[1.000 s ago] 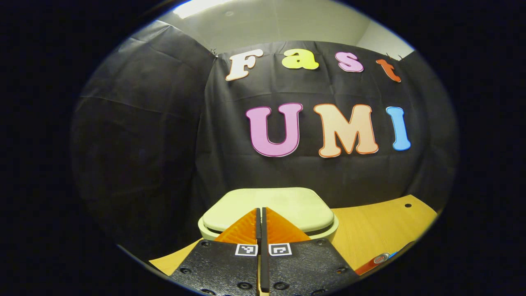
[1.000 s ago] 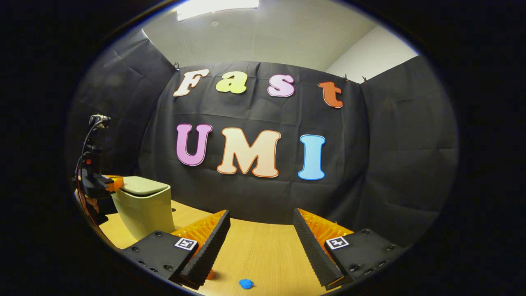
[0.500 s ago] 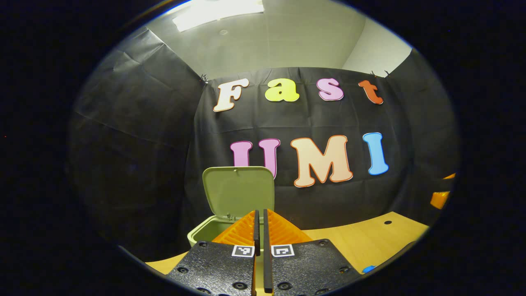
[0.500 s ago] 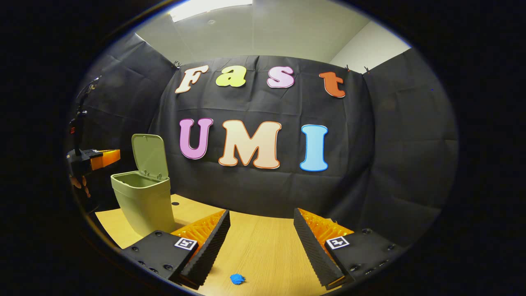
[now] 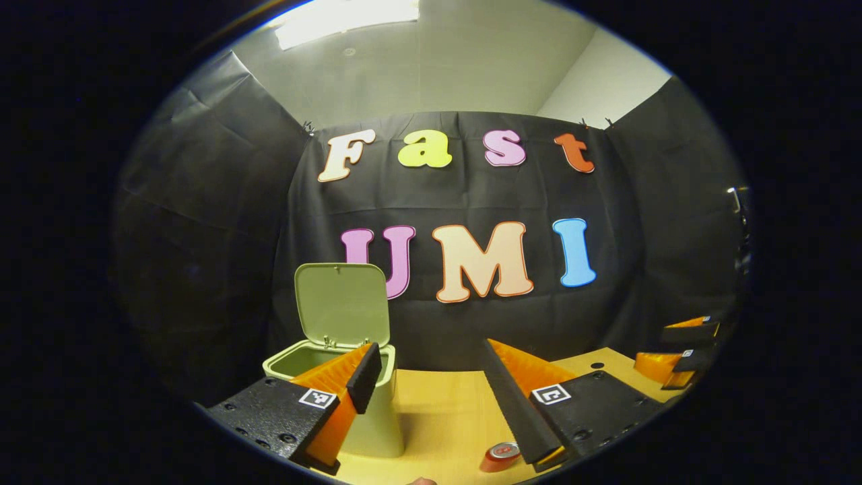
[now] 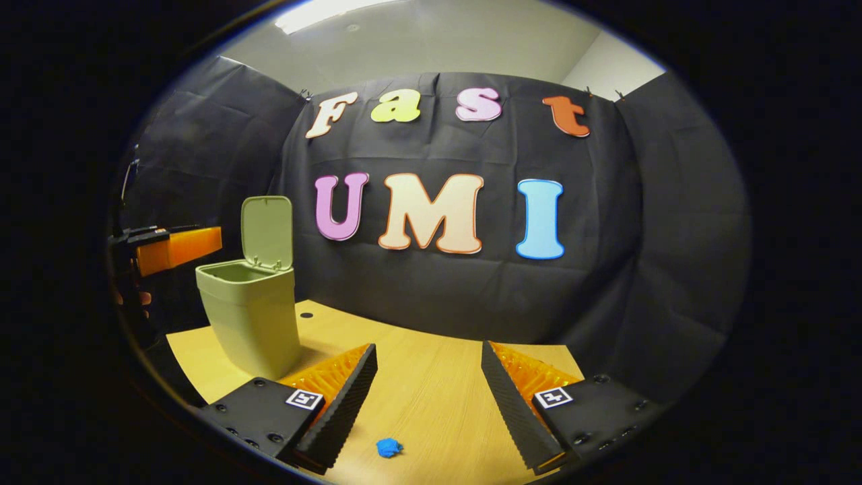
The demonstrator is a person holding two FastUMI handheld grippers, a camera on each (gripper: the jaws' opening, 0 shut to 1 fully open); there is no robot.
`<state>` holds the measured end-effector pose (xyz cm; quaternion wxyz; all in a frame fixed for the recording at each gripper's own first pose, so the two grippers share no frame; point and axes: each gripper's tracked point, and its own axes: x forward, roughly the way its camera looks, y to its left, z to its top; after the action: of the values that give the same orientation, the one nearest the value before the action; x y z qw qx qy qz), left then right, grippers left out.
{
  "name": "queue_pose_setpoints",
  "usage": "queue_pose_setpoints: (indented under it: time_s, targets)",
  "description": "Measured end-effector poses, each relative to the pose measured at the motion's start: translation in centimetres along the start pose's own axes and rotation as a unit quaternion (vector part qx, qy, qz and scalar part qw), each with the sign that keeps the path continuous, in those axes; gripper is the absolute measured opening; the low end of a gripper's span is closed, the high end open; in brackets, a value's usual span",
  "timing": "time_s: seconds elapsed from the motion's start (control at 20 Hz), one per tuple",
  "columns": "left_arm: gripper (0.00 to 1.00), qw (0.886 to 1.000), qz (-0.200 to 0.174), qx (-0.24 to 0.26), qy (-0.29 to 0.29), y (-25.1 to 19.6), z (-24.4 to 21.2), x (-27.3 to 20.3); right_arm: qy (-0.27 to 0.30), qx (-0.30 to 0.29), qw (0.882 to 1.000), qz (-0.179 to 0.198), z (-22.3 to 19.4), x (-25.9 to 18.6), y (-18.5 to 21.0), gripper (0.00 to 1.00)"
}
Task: Press the lid of the desktop garbage bin to open it, pick up the crumpled paper on the desktop and throw it into the bin, then pick up the pop can on the desktop and drop it into the bin, and finally close the garbage bin lid.
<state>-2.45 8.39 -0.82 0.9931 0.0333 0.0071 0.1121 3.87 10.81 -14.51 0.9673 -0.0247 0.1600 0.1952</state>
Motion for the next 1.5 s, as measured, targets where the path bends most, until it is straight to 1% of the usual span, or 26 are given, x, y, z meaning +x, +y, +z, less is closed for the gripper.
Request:
queue_pose_setpoints:
  time_s: [0.05, 0.2, 0.25, 0.3, 0.35, 0.45, 0.5, 0.55, 0.75, 0.85, 0.95, 1.05, 1.15, 1.2, 1.25, 1.3, 1.35, 1.4, 1.45, 1.5]
  targets:
    - [0.92, 1.0, 0.0, -0.001, 0.003, -0.5, -0.1, -0.4, 0.007, -0.003, 1.0, 0.009, -1.0, 0.3, 0.3, 0.98]
    - [0.92, 1.0, 0.005, -0.007, 0.01, -1.5, -0.4, -1.5, 0.042, -0.016, 0.998, 0.033, -5.0, 1.5, 1.3, 0.98]
    - [0.92, 1.0, 0.009, -0.007, 0.011, -1.7, -0.4, -1.8, 0.058, -0.02, 0.997, 0.043, -7.0, 2.1, 1.6, 1.0]
    - [0.92, 1.0, 0.014, -0.005, 0.011, -1.8, -0.2, -2.4, 0.07, -0.024, 0.996, 0.049, -8.4, 2.4, 1.8, 1.0]
    - [0.92, 1.0, 0.018, -0.004, 0.011, -1.9, -0.2, -2.7, 0.083, -0.029, 0.995, 0.055, -9.8, 2.7, 2.0, 0.98]
    - [0.92, 1.0, 0.023, -0.004, 0.014, -2.3, -0.2, -3.3, 0.109, -0.04, 0.991, 0.067, -12.8, 3.3, 2.4, 0.98]
    - [0.96, 1.0, 0.025, -0.001, 0.017, -2.4, -0.3, -3.5, 0.119, -0.044, 0.989, 0.073, -14.2, 3.5, 2.6, 0.98]
    - [0.92, 0.999, 0.029, 0.001, 0.02, -2.4, -0.4, -3.8, 0.131, -0.048, 0.987, 0.08, -15.4, 3.6, 3.0, 0.98]
    - [0.92, 0.999, 0.043, 0.01, 0.027, -2.4, -0.4, -4.3, 0.186, -0.041, 0.976, 0.104, -20.9, 4.2, 3.9, 0.99]
    - [0.92, 0.998, 0.049, 0.009, 0.032, -2.5, -0.7, -4.5, 0.22, -0.041, 0.968, 0.114, -23.8, 4.2, 4.4, 0.99]
    - [0.92, 0.998, 0.053, 0.009, 0.037, -2.6, -0.9, -4.6, 0.241, -0.04, 0.961, 0.128, -25.9, 4.2, 5.0, 0.99]
    - [0.92, 0.997, 0.057, 0.013, 0.04, -2.8, -1.2, -4.7, 0.26, -0.048, 0.955, 0.131, -27.5, 4.3, 5.0, 0.99]
    - [0.92, 0.997, 0.063, 0.011, 0.047, -2.9, -1.6, -4.6, 0.281, -0.037, 0.948, 0.143, -29.1, 4.2, 5.4, 0.99]
    - [0.92, 0.997, 0.064, 0.011, 0.05, -3.1, -1.9, -4.6, 0.288, -0.038, 0.946, 0.144, -29.6, 4.3, 5.3, 0.94]
    - [0.92, 0.997, 0.064, 0.011, 0.051, -3.2, -2.0, -4.6, 0.294, -0.036, 0.944, 0.147, -30.1, 4.3, 5.4, 0.88]
    - [0.92, 0.996, 0.063, 0.012, 0.055, -3.3, -2.2, -4.5, 0.302, -0.031, 0.941, 0.152, -30.4, 4.4, 5.5, 0.84]
    - [0.92, 0.996, 0.063, 0.013, 0.056, -3.3, -2.3, -4.5, 0.313, -0.023, 0.936, 0.161, -31.1, 4.2, 6.0, 0.72]
    - [0.92, 0.996, 0.063, 0.013, 0.056, -3.3, -2.4, -4.5, 0.323, -0.02, 0.933, 0.158, -31.1, 4.1, 5.7, 0.45]
    - [0.92, 0.997, 0.061, 0.01, 0.055, -3.3, -2.5, -4.3, 0.316, -0.009, 0.935, 0.161, -31.0, 4.5, 6.2, 0.19]
    - [0.92, 0.997, 0.05, 0.001, 0.053, -3.4, -2.8, -3.8, 0.327, -0.016, 0.932, 0.155, -30.6, 4.0, 5.9, 0.14]
